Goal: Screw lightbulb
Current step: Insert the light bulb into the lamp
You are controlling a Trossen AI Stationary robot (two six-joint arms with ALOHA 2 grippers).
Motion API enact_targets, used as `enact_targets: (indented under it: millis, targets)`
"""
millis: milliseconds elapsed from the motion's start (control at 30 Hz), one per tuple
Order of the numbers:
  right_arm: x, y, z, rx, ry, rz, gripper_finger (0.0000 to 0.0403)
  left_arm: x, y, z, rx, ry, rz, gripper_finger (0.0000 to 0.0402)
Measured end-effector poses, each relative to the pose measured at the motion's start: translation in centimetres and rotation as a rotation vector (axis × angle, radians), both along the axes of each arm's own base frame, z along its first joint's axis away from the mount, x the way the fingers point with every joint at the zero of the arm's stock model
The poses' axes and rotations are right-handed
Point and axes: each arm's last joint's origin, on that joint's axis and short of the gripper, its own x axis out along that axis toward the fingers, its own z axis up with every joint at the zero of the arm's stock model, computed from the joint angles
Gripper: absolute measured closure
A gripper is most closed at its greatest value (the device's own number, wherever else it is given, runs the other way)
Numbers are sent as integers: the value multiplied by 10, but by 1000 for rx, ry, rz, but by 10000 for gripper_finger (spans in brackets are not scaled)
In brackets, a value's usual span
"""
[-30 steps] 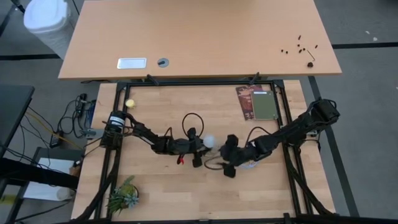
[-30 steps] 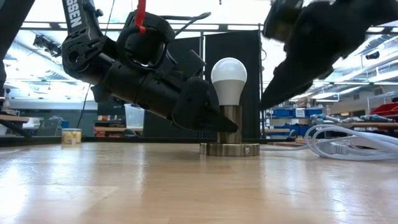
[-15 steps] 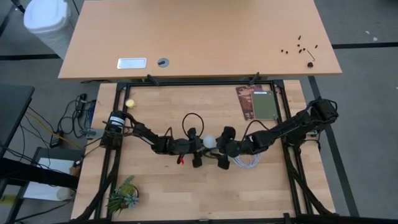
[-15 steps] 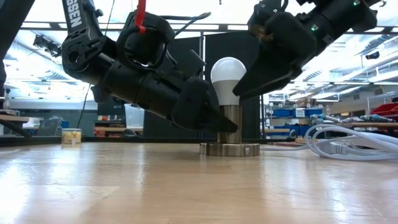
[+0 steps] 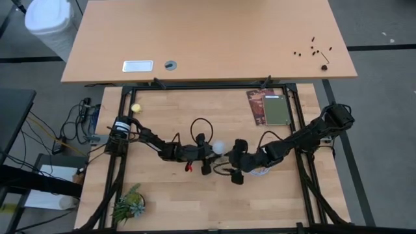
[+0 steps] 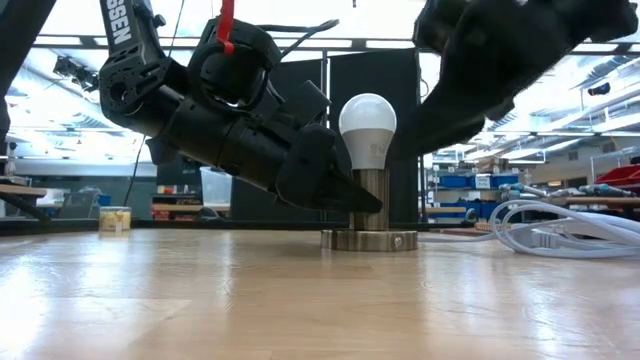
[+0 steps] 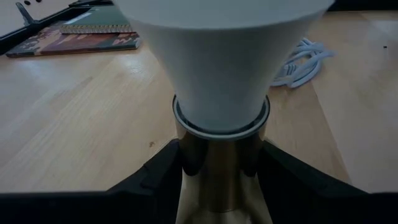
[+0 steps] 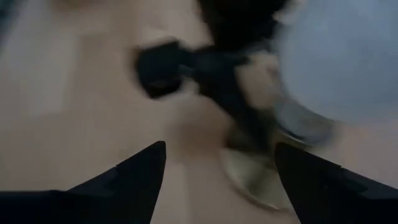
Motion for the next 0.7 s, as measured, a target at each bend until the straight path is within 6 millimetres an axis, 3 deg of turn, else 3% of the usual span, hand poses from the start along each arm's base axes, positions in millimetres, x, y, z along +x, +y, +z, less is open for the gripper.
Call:
enact_targets:
  millis: [200, 433, 567, 700]
  targets:
    - [1, -21, -4, -58, 36, -142, 94, 0, 0, 0, 0, 0, 0, 217]
    - [11, -35, 1, -46, 5, -29, 94, 0, 0, 0, 1, 0, 0, 217]
    - [11, -31, 1, 3, 5, 13, 94, 0, 0, 0, 0, 0, 0, 217]
    - [7, -14, 1, 12, 1, 58, 94, 0, -2, 0, -9, 1, -13, 217]
